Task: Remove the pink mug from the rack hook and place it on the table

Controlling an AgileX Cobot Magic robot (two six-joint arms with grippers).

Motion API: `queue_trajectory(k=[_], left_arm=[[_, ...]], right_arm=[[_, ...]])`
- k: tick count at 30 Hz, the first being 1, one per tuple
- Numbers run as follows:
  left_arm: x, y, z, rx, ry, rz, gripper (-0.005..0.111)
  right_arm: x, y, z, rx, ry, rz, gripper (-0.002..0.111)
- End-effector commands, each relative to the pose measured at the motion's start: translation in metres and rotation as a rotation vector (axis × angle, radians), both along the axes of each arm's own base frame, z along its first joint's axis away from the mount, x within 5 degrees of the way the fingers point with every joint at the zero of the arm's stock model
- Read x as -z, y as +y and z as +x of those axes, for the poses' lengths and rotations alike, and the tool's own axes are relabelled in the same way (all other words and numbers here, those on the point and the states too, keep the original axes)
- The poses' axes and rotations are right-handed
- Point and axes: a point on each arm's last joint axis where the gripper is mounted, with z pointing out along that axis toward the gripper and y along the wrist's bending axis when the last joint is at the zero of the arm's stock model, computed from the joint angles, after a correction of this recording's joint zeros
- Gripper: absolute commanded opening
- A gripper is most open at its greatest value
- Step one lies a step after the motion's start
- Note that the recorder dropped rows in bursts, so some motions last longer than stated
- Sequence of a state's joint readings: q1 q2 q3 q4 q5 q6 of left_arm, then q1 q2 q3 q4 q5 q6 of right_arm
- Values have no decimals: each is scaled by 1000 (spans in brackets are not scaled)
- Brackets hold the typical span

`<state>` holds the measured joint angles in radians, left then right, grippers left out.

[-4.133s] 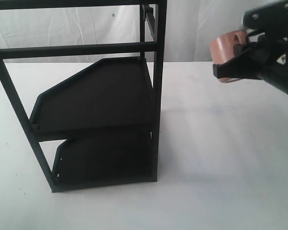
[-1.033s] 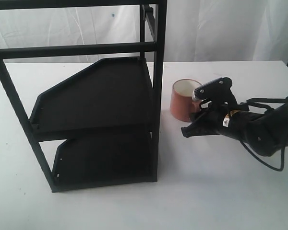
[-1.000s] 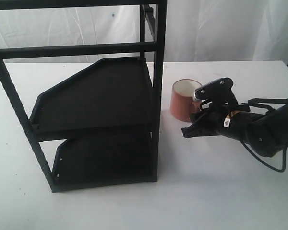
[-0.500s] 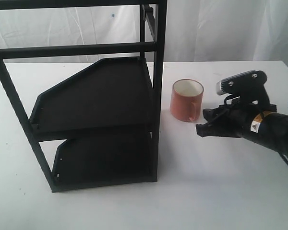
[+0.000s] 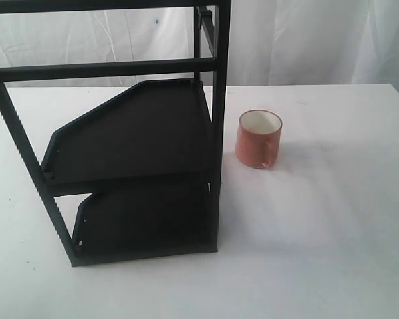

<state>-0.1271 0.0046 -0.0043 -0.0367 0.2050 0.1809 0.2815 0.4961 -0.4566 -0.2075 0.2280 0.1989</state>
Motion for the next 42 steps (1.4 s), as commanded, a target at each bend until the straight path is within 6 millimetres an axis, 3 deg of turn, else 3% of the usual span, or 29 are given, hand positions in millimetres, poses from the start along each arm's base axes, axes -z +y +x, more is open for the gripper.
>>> queue_trajectory(k=[1,5,13,42], left_arm=[[2,0,0,-3,5,-2,0],[2,0,0,-3,5,-2,0],[2,0,0,-3,5,-2,0],[2,0,0,-3,5,-2,0]], right_arm=[[3,-12,-30,38,37,21,0],[6,-20,-52,58,36,25,0],[3,-21,-73,11,-34,109,0],[5,-22,-75,18,-21,97,0]])
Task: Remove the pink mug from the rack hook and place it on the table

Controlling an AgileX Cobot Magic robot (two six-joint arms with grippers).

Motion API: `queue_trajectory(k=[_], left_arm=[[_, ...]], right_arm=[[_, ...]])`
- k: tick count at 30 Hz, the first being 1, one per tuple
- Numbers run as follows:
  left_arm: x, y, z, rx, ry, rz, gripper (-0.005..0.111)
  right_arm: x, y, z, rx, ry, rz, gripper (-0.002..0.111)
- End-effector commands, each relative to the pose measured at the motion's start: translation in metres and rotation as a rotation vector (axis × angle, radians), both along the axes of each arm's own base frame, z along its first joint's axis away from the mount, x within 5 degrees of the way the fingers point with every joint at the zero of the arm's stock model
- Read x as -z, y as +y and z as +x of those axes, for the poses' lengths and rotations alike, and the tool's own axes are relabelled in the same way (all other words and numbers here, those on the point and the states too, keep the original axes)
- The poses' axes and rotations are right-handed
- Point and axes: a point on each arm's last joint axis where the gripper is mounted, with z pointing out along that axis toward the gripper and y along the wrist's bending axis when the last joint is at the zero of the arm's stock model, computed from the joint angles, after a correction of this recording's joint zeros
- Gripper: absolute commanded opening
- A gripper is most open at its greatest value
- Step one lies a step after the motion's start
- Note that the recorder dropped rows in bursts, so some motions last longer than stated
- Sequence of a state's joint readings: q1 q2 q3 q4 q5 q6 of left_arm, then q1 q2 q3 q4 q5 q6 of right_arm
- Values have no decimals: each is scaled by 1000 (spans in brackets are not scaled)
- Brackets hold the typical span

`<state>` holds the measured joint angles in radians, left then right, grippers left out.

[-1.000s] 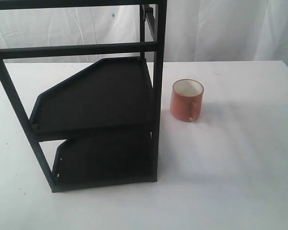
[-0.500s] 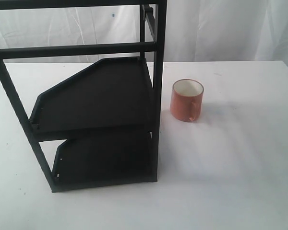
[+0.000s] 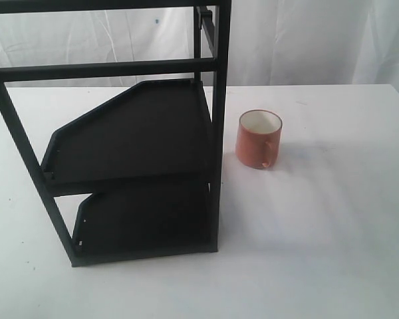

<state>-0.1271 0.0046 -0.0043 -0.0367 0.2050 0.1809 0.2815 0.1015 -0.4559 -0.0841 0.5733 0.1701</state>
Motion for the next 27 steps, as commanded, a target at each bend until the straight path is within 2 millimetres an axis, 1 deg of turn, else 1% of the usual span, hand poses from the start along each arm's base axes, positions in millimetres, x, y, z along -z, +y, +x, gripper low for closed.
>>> queue_trajectory(k=[1,4,9,13,20,27], left_arm=[[2,0,0,-3,5,-2,0],[2,0,0,-3,5,-2,0],[2,0,0,-3,5,-2,0],[2,0,0,-3,5,-2,0],[2,0,0,-3,5,-2,0],[2,0,0,-3,5,-2,0]], right_arm=[[1,0,0,4,0,-15,0],[7,1,3,0,17,1,0],[31,4,12,-5,34,3,0],[47,6,15,-15,9,31,0],[75,8,16,-31,-45,2,0],[105,9,21,-36,21,-26,0]])
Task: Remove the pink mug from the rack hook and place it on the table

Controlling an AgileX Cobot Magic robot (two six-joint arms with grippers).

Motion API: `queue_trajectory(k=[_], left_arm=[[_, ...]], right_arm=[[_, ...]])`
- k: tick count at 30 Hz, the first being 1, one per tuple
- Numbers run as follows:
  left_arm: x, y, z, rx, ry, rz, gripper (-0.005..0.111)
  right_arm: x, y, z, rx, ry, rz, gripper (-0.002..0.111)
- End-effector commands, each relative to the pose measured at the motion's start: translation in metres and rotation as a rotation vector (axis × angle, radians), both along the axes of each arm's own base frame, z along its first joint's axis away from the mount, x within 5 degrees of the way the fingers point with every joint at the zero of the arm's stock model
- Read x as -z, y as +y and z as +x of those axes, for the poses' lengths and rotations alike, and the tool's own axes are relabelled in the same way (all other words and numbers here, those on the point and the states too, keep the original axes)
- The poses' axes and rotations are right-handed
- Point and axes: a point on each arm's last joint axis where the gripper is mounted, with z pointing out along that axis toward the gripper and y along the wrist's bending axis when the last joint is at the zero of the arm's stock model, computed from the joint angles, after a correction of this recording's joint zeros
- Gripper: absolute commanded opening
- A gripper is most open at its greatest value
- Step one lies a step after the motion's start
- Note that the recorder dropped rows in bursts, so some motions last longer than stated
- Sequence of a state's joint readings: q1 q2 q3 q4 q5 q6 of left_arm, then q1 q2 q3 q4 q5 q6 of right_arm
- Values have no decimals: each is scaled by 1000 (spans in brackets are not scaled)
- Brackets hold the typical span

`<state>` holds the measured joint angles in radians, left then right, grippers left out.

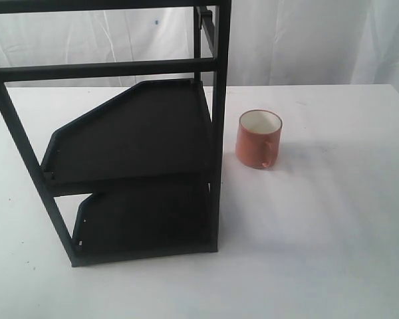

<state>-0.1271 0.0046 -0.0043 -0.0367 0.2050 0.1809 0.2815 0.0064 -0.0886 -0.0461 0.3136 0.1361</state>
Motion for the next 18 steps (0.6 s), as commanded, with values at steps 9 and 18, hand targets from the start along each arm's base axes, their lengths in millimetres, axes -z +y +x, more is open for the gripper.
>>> queue_trajectory(k=[9,18], left_arm=[[2,0,0,-3,5,-2,0],[2,0,0,-3,5,-2,0]], right_arm=[[23,2,4,-16,-3,-58,0],[23,2,4,-16,-1,-60,0]])
